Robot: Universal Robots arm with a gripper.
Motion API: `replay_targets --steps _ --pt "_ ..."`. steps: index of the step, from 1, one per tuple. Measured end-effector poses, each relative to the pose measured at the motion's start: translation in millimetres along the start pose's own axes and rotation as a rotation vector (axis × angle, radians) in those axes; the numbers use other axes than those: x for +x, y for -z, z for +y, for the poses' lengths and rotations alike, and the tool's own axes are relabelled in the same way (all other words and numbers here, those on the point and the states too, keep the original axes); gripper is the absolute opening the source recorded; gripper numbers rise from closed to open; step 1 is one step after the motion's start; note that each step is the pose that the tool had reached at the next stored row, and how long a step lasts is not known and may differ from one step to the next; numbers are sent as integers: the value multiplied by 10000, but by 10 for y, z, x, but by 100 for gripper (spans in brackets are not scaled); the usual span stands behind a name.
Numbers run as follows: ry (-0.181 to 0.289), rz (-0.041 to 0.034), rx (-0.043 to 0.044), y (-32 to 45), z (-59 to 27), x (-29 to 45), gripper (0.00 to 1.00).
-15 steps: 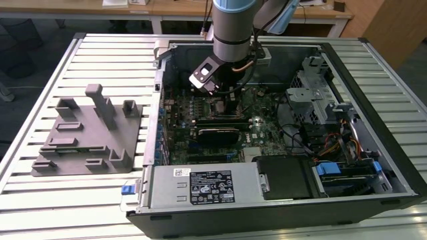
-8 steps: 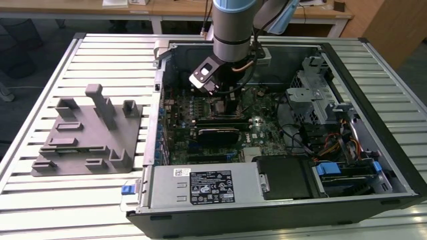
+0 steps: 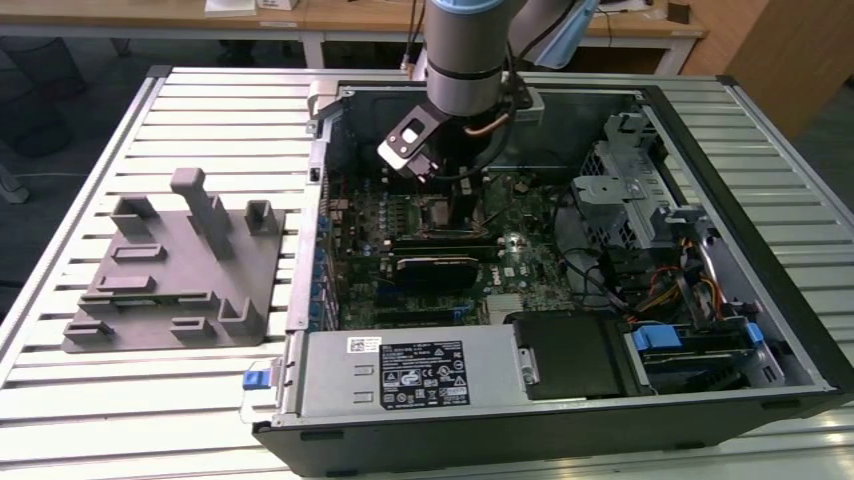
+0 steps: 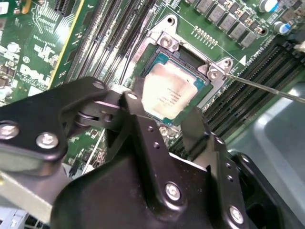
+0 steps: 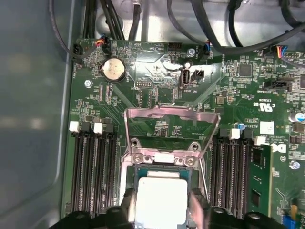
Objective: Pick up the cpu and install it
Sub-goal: 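Place the cpu into insertion slot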
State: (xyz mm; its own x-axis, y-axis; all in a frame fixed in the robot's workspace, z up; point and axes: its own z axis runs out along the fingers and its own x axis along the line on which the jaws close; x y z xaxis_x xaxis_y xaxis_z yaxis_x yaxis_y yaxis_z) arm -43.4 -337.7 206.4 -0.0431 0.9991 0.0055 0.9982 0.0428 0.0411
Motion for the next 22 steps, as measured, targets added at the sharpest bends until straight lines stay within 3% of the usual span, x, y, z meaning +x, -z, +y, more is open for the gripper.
replay_targets --steps 1,4,7,10,12,22 --pt "0 1 2 13 1 0 52" --pt "0 2 11 49 2 0 46" --pt "0 2 20 85 4 1 29" --pt "0 2 31 123 5 1 23" --pt "0 2 36 148 6 1 11" --pt "-1 3 46 253 11 2 11"
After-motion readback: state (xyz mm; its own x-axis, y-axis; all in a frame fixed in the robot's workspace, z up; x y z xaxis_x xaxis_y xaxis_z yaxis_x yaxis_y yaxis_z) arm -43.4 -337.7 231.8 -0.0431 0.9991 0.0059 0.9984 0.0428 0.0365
